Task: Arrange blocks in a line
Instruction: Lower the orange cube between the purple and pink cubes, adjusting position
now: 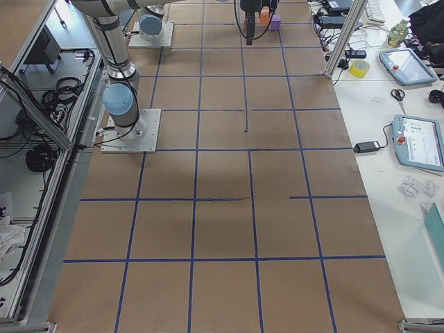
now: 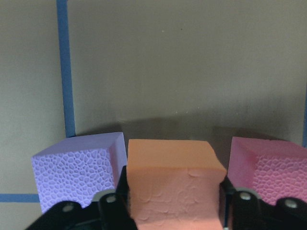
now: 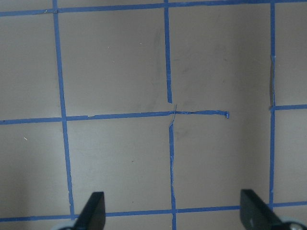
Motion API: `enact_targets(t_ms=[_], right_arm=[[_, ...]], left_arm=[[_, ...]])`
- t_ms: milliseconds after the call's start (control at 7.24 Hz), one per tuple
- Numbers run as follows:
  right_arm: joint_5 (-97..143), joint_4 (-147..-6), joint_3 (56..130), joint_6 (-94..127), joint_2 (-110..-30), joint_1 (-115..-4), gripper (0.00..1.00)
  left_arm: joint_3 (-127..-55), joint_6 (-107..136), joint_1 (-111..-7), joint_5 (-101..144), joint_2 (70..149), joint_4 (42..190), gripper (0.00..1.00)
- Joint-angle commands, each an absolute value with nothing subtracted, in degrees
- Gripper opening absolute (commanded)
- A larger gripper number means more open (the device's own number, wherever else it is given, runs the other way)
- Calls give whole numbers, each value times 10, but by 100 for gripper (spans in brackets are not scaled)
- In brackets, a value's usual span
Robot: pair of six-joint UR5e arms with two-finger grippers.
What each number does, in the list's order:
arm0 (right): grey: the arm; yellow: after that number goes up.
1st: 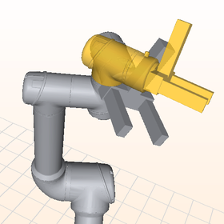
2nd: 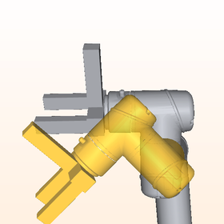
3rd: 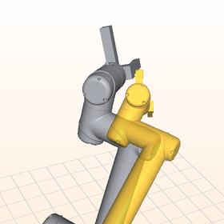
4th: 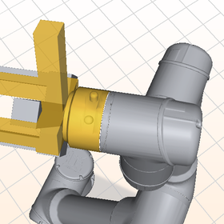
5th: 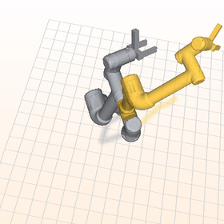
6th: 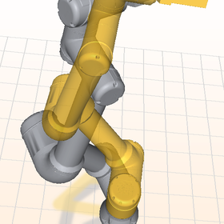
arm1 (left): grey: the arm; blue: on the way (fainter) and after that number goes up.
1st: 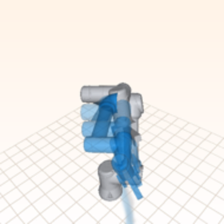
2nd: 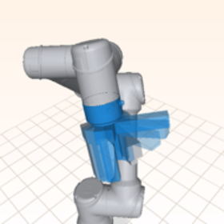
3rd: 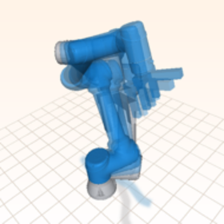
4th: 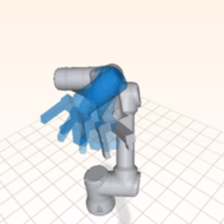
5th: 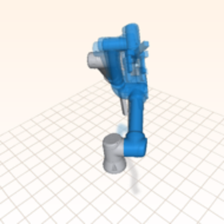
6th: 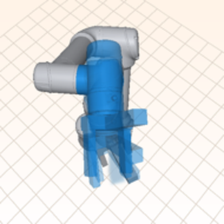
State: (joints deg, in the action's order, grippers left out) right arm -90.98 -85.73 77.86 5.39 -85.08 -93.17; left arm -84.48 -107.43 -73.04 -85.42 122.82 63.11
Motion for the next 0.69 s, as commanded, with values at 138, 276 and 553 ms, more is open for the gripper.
enact_targets(t_ms=[138, 276, 553], right_arm=[[-909, -860, 780, 54, -851, -931, 100], [-910, -859, 780, 54, -851, -931, 100], [-909, -860, 780, 54, -850, -930, 100]], left_arm=[[-847, -1067, -728, -860, 1237, 629, 0], [-849, -1064, -728, -860, 1237, 629, 0], [-848, -1058, -723, -862, 1241, 628, 0]])
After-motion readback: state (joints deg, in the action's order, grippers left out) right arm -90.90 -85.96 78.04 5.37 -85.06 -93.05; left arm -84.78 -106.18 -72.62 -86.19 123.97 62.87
